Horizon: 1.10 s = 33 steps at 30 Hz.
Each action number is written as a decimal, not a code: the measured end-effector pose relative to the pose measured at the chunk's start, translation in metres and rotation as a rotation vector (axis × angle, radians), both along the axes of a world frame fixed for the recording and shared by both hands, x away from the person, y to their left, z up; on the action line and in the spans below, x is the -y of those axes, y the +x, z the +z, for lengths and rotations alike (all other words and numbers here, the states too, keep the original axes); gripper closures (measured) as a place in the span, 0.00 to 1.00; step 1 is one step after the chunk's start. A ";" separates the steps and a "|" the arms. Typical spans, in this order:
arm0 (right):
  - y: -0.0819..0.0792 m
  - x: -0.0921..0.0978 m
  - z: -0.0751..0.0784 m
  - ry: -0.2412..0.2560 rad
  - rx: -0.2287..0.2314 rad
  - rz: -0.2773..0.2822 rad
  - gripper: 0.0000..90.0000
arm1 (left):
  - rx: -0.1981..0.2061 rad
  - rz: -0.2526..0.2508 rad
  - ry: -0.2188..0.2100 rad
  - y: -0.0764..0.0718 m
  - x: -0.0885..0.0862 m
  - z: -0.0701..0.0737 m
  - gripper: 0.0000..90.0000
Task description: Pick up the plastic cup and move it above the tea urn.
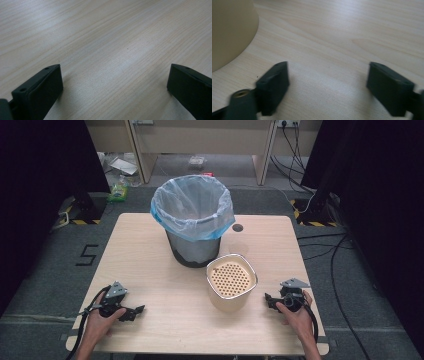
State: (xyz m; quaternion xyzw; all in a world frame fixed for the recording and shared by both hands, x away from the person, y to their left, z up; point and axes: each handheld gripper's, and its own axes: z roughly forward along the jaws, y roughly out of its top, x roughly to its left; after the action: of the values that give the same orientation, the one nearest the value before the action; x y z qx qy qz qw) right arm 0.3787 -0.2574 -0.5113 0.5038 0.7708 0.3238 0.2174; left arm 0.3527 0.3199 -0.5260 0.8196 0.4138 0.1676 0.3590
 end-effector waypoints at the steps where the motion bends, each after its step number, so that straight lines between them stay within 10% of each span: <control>1: 0.000 0.000 0.001 0.006 0.000 -0.007 0.20 | 0.000 0.000 0.000 0.000 0.000 0.000 0.00; 17: 0.011 0.006 0.048 0.066 0.078 -0.042 0.31 | 0.000 0.001 -0.001 0.000 0.000 0.000 0.00; 33: 0.075 -0.028 0.084 0.064 0.086 0.028 0.50 | 0.000 0.000 -0.001 0.000 0.000 0.000 0.00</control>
State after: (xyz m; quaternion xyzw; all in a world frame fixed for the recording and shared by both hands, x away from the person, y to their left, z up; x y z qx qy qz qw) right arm 0.4535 -0.2296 -0.4276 0.4851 0.7571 0.3726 0.2296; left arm 0.3527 0.3199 -0.5260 0.8194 0.4141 0.1673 0.3593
